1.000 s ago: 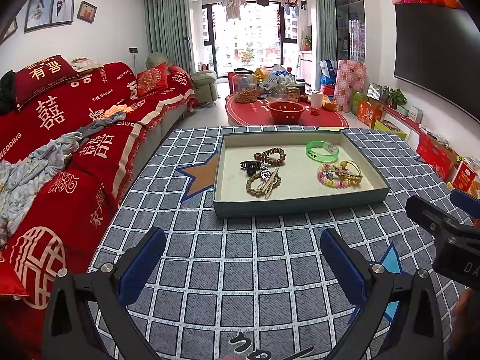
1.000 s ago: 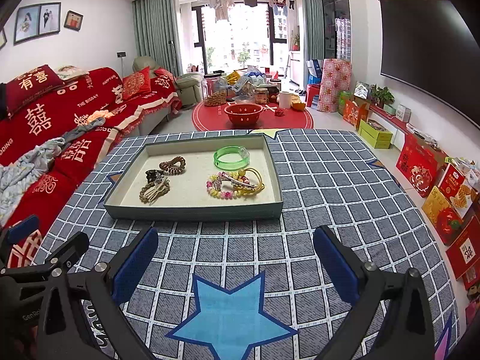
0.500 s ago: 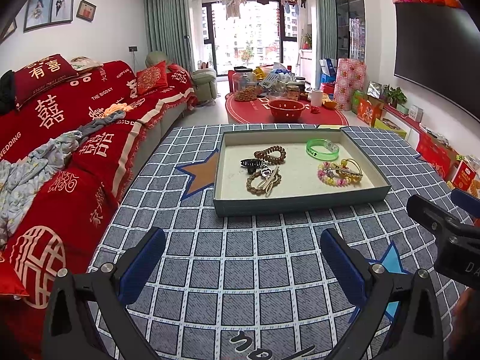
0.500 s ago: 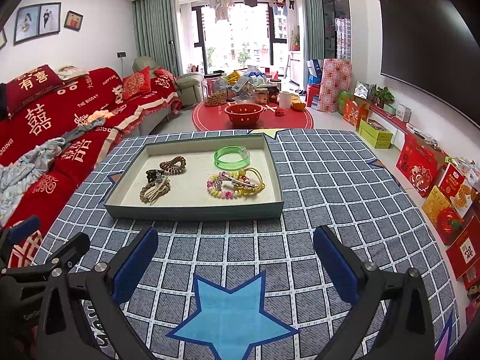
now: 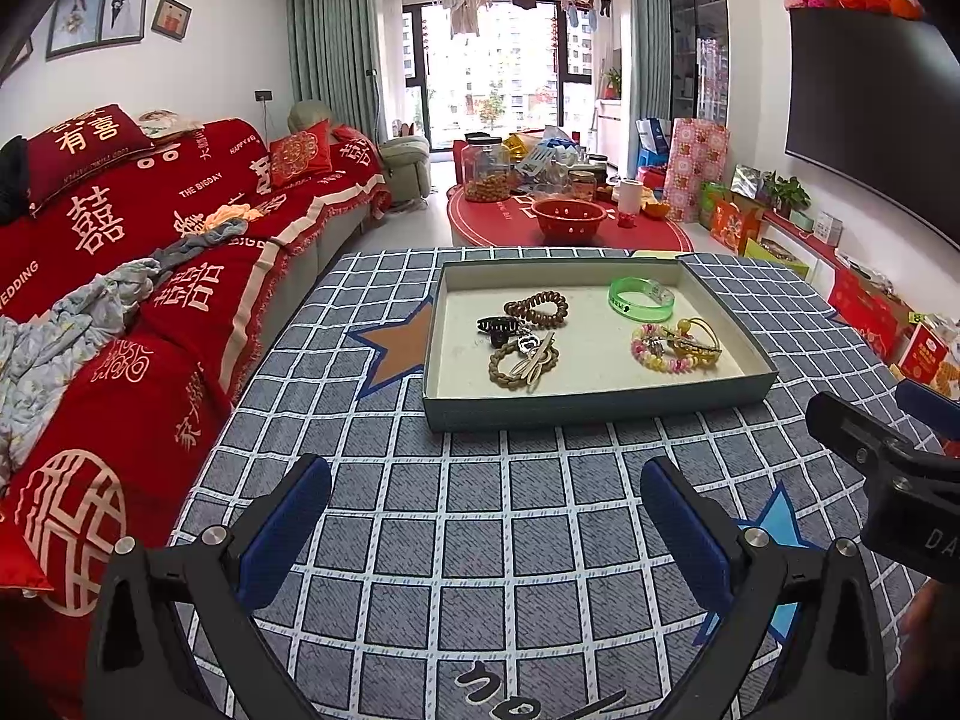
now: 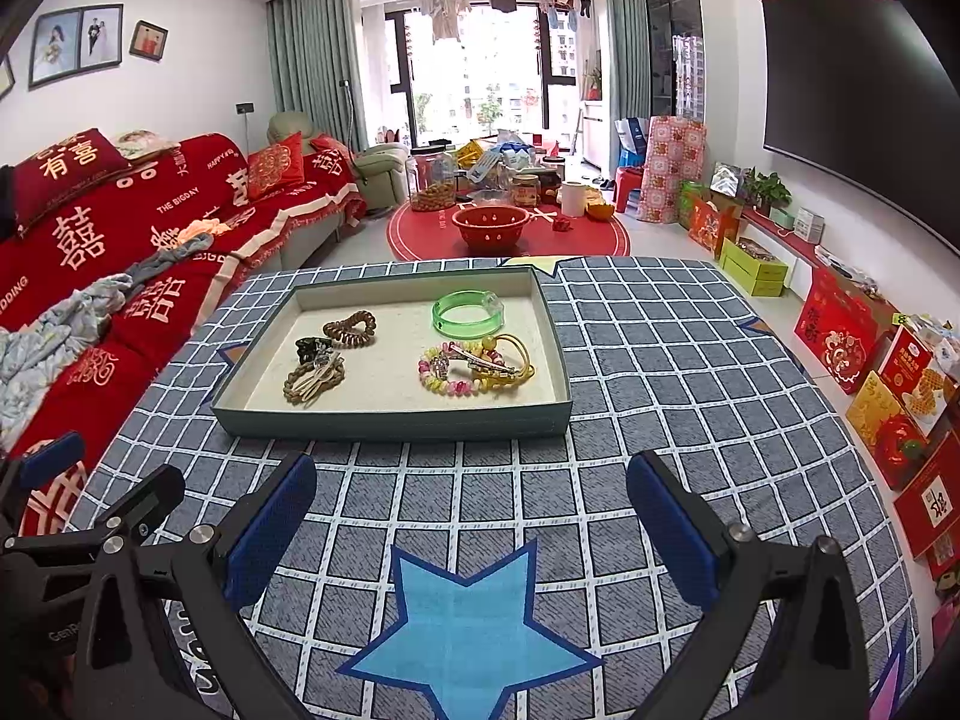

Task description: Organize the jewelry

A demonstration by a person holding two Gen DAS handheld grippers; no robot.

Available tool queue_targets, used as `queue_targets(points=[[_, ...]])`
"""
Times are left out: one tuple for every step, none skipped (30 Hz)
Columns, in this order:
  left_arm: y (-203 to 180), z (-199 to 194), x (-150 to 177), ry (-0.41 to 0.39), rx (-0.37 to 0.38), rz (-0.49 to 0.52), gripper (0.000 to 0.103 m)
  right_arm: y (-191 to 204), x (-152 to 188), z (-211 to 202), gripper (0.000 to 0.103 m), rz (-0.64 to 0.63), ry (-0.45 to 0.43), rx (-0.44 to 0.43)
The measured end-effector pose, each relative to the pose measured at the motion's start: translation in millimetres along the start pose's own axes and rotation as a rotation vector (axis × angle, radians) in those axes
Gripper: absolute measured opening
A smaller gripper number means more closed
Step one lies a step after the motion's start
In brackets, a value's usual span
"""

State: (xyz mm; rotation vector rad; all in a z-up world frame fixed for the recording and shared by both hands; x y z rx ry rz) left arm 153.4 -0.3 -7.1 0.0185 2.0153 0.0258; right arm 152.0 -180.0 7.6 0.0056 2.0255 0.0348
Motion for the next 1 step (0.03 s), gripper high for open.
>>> queue_targets(points=[[0.4,-0.1,0.1,0.000,0.001,0.002,0.103,0.1,0.5,0.0,0.103,0.001,0.000,-0.001]])
Point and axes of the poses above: each gripper's, at about its wrist camera, not at the fingertips, and z roughly the way its jaws point, y to its left, x to its underside, the point moved 4 cm from there along z, roughly the way its jaws point, and after that the axes turned 13 degrees about -y, right-handed, at the moved point
